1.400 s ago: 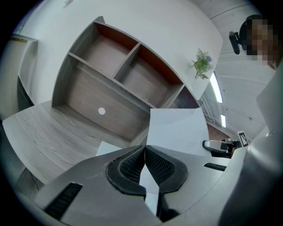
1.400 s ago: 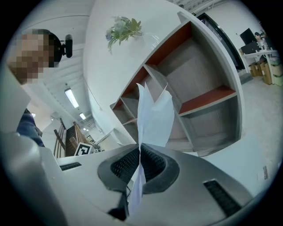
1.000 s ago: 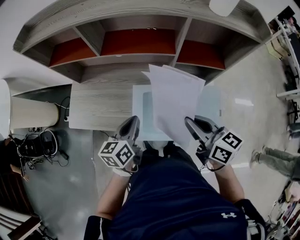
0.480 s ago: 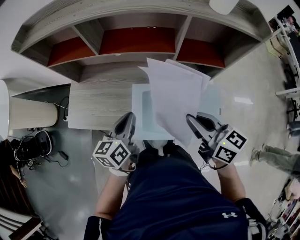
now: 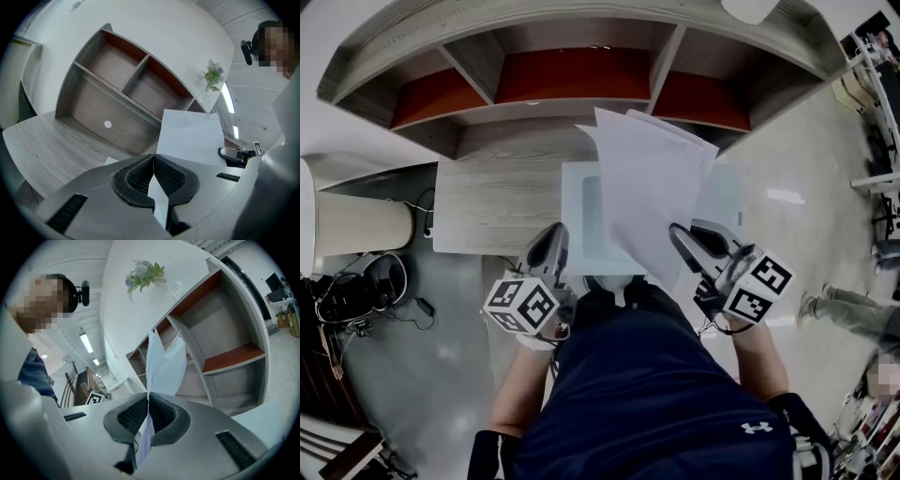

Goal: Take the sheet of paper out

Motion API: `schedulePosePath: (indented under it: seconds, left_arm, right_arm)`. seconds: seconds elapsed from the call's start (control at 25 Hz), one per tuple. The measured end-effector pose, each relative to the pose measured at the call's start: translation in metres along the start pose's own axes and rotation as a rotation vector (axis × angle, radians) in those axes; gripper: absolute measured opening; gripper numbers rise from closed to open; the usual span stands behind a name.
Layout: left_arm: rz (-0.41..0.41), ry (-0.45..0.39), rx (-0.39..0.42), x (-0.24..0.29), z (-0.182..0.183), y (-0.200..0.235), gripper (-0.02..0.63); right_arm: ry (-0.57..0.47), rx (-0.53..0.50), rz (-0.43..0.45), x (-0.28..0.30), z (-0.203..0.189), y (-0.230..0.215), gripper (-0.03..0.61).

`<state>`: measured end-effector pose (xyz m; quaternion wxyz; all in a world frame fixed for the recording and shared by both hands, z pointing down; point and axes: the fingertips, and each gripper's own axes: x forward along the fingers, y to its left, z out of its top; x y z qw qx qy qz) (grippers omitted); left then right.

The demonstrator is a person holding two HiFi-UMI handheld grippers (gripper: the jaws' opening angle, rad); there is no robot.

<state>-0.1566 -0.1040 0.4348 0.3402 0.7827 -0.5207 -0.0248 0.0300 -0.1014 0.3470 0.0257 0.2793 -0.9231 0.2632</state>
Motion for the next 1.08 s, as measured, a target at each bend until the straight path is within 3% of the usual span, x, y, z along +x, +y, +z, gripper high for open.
schedulePosePath:
  seconds: [1.08]
  left_arm:
    - [-0.011, 0.001, 0.014, 0.0088, 0.0037, -0.0036, 0.015]
  right_arm:
    - [-0.006, 0.010, -0.004, 0.0006, -0.0012, -0.0077, 0.016]
